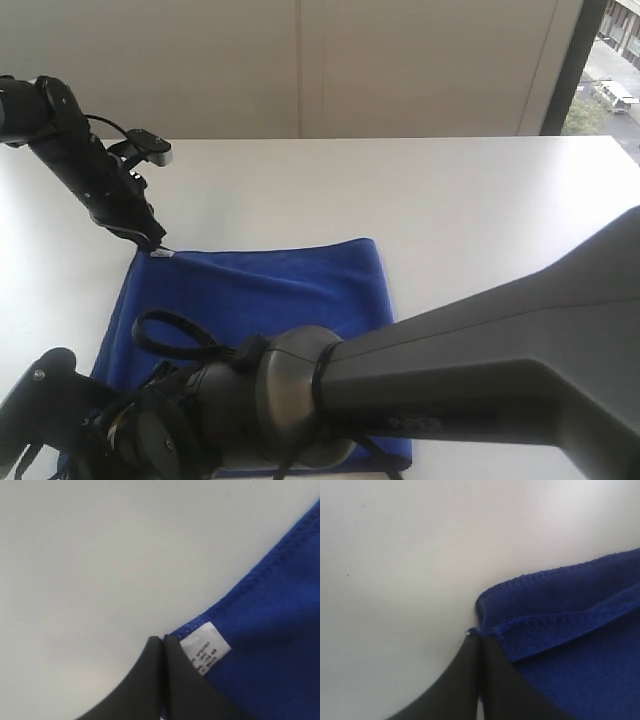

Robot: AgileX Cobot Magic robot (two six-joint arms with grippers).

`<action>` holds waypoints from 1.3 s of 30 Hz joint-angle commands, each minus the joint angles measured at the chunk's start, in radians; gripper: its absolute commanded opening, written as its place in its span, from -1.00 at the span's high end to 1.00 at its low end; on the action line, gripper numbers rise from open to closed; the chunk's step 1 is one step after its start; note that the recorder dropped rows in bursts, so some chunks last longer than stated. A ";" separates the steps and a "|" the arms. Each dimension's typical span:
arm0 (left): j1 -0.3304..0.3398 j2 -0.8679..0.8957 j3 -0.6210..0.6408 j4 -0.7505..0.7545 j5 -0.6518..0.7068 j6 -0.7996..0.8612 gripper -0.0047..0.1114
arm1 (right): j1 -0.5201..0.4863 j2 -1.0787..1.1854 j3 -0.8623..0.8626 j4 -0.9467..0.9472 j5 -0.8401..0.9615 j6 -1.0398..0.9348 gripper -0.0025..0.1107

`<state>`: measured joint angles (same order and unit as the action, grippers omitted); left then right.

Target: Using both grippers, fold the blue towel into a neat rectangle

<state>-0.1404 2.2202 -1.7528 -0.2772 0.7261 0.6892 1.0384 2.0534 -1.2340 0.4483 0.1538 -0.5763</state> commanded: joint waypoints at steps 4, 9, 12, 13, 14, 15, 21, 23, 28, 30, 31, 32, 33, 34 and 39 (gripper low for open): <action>-0.001 -0.021 -0.005 0.051 0.013 -0.032 0.92 | 0.007 -0.002 -0.004 0.012 0.002 0.022 0.59; -0.001 -0.021 -0.005 0.089 0.018 -0.037 0.92 | 0.007 -0.002 -0.004 0.012 -0.002 0.022 -0.08; -0.001 -0.021 -0.005 0.095 0.023 -0.048 0.92 | 0.007 -0.020 -0.004 0.012 0.017 0.022 -0.26; -0.001 -0.021 -0.005 0.103 0.023 -0.052 0.92 | 0.007 -0.033 -0.004 0.012 0.023 0.022 -0.26; -0.001 -0.021 -0.005 0.113 0.023 -0.059 0.92 | 0.007 -0.050 -0.004 0.011 0.024 0.022 -0.26; -0.001 -0.021 -0.005 0.122 0.023 -0.063 0.92 | 0.007 -0.069 -0.004 0.006 0.025 0.022 -0.26; -0.001 -0.021 -0.005 0.137 0.023 -0.066 0.34 | -0.031 -0.181 -0.002 -0.007 0.107 0.022 -0.24; -0.001 -0.021 -0.005 0.149 0.023 -0.068 0.01 | -0.060 -0.205 -0.002 -0.019 0.170 0.034 -0.21; -0.001 -0.034 -0.005 0.243 0.016 -0.157 -0.28 | -0.171 -0.238 0.000 -0.161 0.302 0.158 -0.12; -0.001 -0.056 -0.005 0.263 0.016 -0.172 -0.28 | -0.215 -0.244 0.002 -0.252 0.333 0.236 -0.07; -0.001 -0.069 -0.005 0.263 0.016 -0.174 -0.28 | -0.232 -0.244 0.002 -0.285 0.349 0.260 -0.04; -0.001 -0.091 -0.005 0.263 0.011 -0.180 -0.28 | -0.253 -0.244 0.002 -0.325 0.365 0.287 0.00; -0.001 -0.107 -0.005 0.263 0.010 -0.189 -0.28 | -0.274 -0.244 0.002 -0.357 0.383 0.311 0.05; -0.001 -0.124 -0.005 0.263 0.010 -0.201 -0.28 | -0.289 -0.244 0.002 -0.379 0.398 0.324 0.10; -0.001 -0.228 -0.005 0.180 0.119 -0.227 0.00 | -0.378 -0.244 0.002 -0.397 0.482 0.326 0.55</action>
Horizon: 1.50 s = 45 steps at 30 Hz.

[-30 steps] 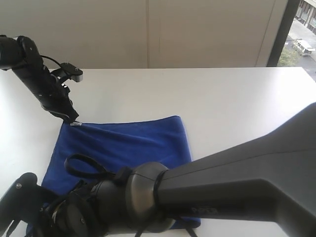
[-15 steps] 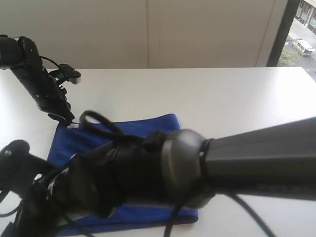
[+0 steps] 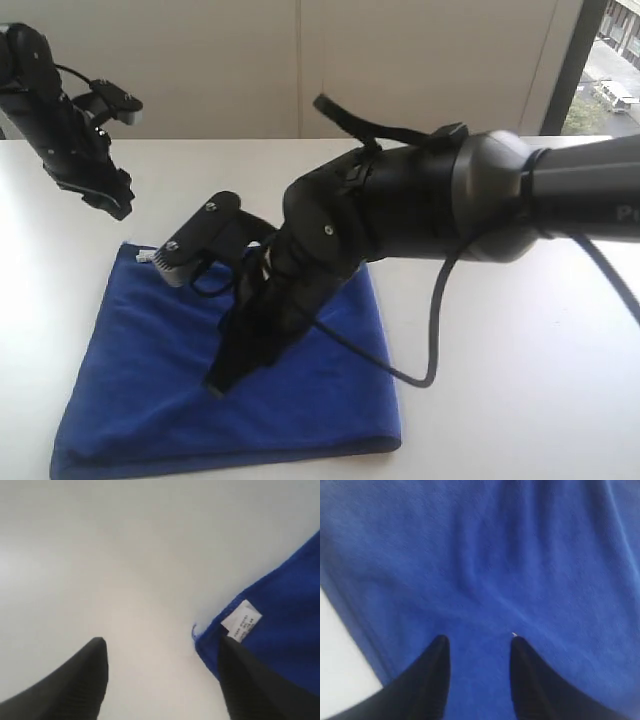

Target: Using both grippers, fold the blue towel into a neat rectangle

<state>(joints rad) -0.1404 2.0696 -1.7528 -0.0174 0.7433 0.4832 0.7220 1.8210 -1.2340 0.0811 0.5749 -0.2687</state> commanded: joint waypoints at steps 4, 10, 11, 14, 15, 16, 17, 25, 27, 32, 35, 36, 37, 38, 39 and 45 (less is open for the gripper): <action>-0.001 -0.116 -0.003 -0.193 0.260 0.000 0.76 | -0.127 -0.008 0.002 -0.037 0.100 0.019 0.87; -0.001 -0.168 0.087 -0.339 0.356 0.049 0.92 | -0.197 0.003 0.052 -0.037 0.131 0.019 0.96; -0.001 -0.195 0.123 -0.342 0.337 0.049 0.92 | -0.202 0.003 0.068 -0.037 0.129 0.019 0.96; -0.001 -0.303 0.245 -0.346 0.277 0.055 0.92 | -0.204 0.005 0.131 -0.033 0.087 0.003 0.96; -0.001 -0.333 0.284 -0.356 0.248 0.061 0.92 | -0.204 0.005 0.151 -0.033 0.069 0.003 0.96; -0.001 -0.370 0.334 -0.383 0.220 0.081 0.92 | -0.204 0.005 0.170 -0.033 0.055 0.003 0.96; -0.001 -0.400 0.383 -0.418 0.197 0.105 0.92 | -0.204 0.005 0.186 -0.022 0.043 0.003 0.96; -0.001 -0.414 0.709 -0.657 -0.221 0.280 0.92 | -0.183 0.005 0.247 0.273 -0.009 -0.231 0.96; -0.001 -0.371 0.725 -0.676 -0.270 0.282 0.92 | -0.168 0.005 0.247 0.320 -0.014 -0.272 0.96; -0.001 -0.262 0.725 -0.879 -0.238 0.450 0.92 | -0.141 0.005 0.247 0.329 -0.120 -0.277 0.96; -0.012 -0.210 0.725 -1.013 -0.206 0.592 0.92 | -0.141 0.005 0.247 0.329 -0.158 -0.277 0.96; -0.016 -0.194 0.725 -1.029 -0.204 0.611 0.92 | -0.141 0.005 0.247 0.329 -0.158 -0.277 0.96; -0.022 -0.182 0.725 -1.029 -0.204 0.614 0.92 | -0.141 0.007 0.247 0.329 -0.158 -0.277 0.96; -0.027 -0.171 0.725 -1.025 -0.209 0.614 0.92 | -0.141 0.009 0.247 0.329 -0.156 -0.277 0.96; -0.032 -0.157 0.725 -1.025 -0.211 0.614 0.92 | -0.141 0.012 0.247 0.329 -0.156 -0.277 0.96; -0.042 -0.093 0.727 -1.012 -0.215 0.614 0.92 | -0.141 0.066 0.247 0.329 -0.125 -0.277 0.96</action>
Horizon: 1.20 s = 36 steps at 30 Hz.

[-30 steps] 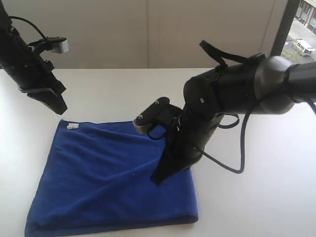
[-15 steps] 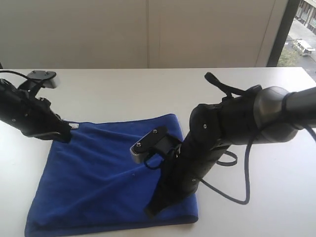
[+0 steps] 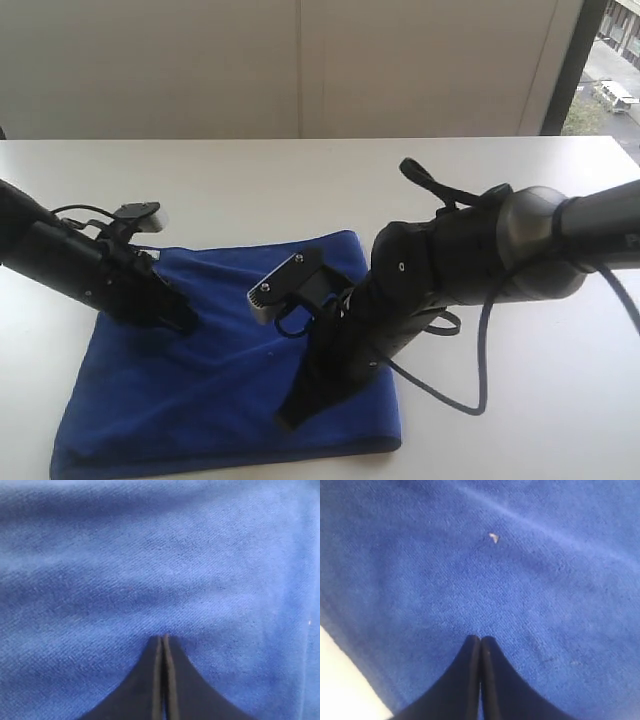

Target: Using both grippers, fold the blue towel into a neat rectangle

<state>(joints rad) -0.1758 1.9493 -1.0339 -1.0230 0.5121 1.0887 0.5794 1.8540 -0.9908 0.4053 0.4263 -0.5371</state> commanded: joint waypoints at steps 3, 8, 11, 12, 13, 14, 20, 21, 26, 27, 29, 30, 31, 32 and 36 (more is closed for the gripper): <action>-0.006 0.034 0.008 0.025 -0.005 0.005 0.92 | 0.001 0.050 0.004 0.000 0.091 -0.008 0.96; -0.006 0.034 0.008 0.044 -0.020 -0.011 0.92 | 0.001 0.051 0.004 -0.078 0.244 0.000 0.96; -0.006 0.034 0.008 0.054 -0.028 -0.015 0.92 | 0.001 0.051 0.004 -0.164 0.310 0.058 0.96; -0.006 0.034 0.008 0.054 -0.030 -0.015 0.92 | 0.001 0.051 0.004 -0.196 0.311 0.088 0.96; -0.006 0.034 0.008 0.054 -0.030 -0.015 0.92 | 0.001 0.051 0.004 -0.218 0.309 0.111 0.96; -0.006 0.034 0.008 0.054 -0.030 -0.015 0.92 | 0.001 0.051 0.004 -0.223 0.309 0.122 0.96; -0.006 0.008 -0.008 0.054 0.033 -0.015 0.92 | 0.001 0.028 0.004 -0.211 0.197 0.122 0.96; -0.006 -0.006 -0.017 0.054 0.053 -0.015 0.92 | 0.001 0.017 0.004 -0.211 0.179 0.122 0.96; -0.006 -0.107 -0.061 0.024 0.172 -0.015 0.92 | 0.001 -0.071 0.004 -0.197 0.103 0.122 0.96; -0.006 -0.136 -0.061 0.022 0.187 -0.015 0.92 | 0.001 -0.086 0.004 -0.197 0.089 0.122 0.96; -0.006 -0.181 -0.047 0.030 0.206 -0.017 0.92 | 0.001 -0.119 0.004 -0.197 0.049 0.122 0.96; -0.006 -0.201 -0.029 0.030 0.206 -0.023 0.92 | -0.002 -0.128 0.004 -0.197 0.034 0.122 0.96; -0.006 -0.217 -0.012 0.030 0.206 -0.033 0.92 | -0.007 -0.135 -0.001 -0.197 0.015 0.124 0.96; -0.006 -0.230 0.014 0.032 0.200 -0.049 0.92 | -0.015 -0.137 -0.007 -0.197 0.004 0.132 0.96; -0.030 -0.245 0.155 0.054 0.151 -0.081 0.92 | -0.071 -0.107 -0.040 -0.197 0.010 0.142 0.96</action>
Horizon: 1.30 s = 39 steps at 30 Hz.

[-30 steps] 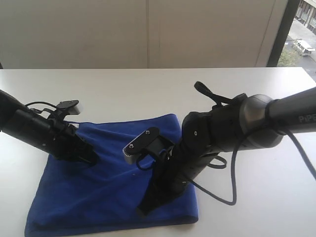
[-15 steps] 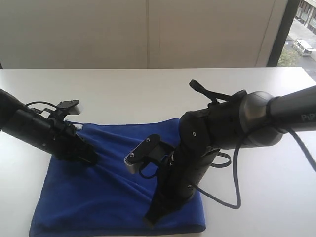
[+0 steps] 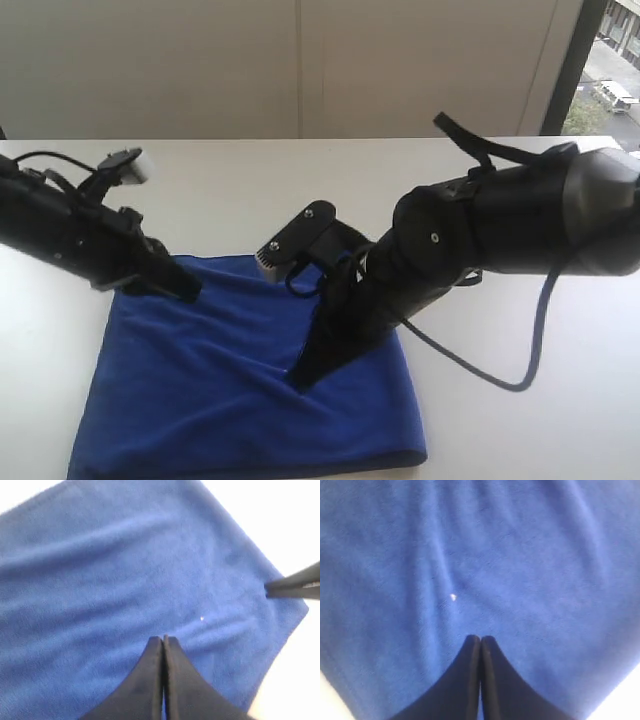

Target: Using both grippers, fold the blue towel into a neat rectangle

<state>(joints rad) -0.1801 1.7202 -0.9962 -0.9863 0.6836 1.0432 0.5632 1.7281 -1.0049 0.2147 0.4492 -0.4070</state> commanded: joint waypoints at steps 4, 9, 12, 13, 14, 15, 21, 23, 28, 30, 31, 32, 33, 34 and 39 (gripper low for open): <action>-0.089 -0.016 0.293 0.006 -0.228 -0.041 0.92 | -0.123 0.072 -0.048 -0.007 -0.025 0.010 0.96; -0.135 -0.016 0.372 -0.004 -0.335 -0.041 0.92 | -0.152 0.132 -0.054 -0.007 -0.071 0.007 0.96; -0.137 -0.016 0.373 -0.004 -0.327 -0.041 0.92 | -0.152 0.167 -0.054 -0.007 -0.092 0.001 0.96; -0.137 -0.016 0.373 -0.004 -0.327 -0.041 0.92 | -0.154 0.180 -0.054 -0.007 -0.094 0.000 0.96; -0.137 -0.016 0.373 -0.004 -0.327 -0.041 0.92 | -0.156 0.188 -0.054 -0.008 -0.097 0.000 0.96; -0.137 -0.016 0.373 0.003 -0.323 -0.041 0.92 | -0.156 0.202 -0.054 -0.008 -0.097 0.000 0.96; -0.137 -0.016 0.373 0.085 -0.296 -0.106 0.92 | -0.181 0.215 -0.054 -0.011 -0.099 0.016 0.96; -0.137 -0.016 0.373 0.086 -0.289 -0.106 0.92 | -0.191 0.215 -0.054 -0.011 -0.097 0.018 0.96; -0.137 -0.051 0.350 0.082 -0.264 -0.102 0.92 | -0.191 0.201 -0.054 -0.003 -0.100 0.018 0.96; -0.137 -0.109 0.309 0.058 -0.241 -0.102 0.92 | -0.191 0.166 -0.054 0.006 -0.109 0.018 0.96; -0.137 -0.129 0.294 0.050 -0.236 -0.102 0.92 | -0.191 0.151 -0.056 0.006 -0.112 0.018 0.96; -0.137 -0.186 0.265 0.037 -0.213 -0.102 0.92 | -0.191 0.123 -0.063 0.006 -0.124 0.013 0.96; -0.137 -0.211 0.253 0.037 -0.202 -0.102 0.92 | -0.191 0.117 -0.069 0.006 -0.126 0.009 0.96; -0.137 -0.256 0.239 0.037 -0.193 -0.102 0.92 | -0.191 0.115 -0.079 0.006 -0.124 0.007 0.96; -0.137 -0.544 0.245 0.131 -0.156 -0.219 0.92 | -0.191 0.171 -0.182 0.006 -0.099 -0.040 0.96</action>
<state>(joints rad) -0.3145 1.3067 -0.7567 -0.9122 0.4714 0.8956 0.3793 1.8673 -1.1380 0.2217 0.3338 -0.4183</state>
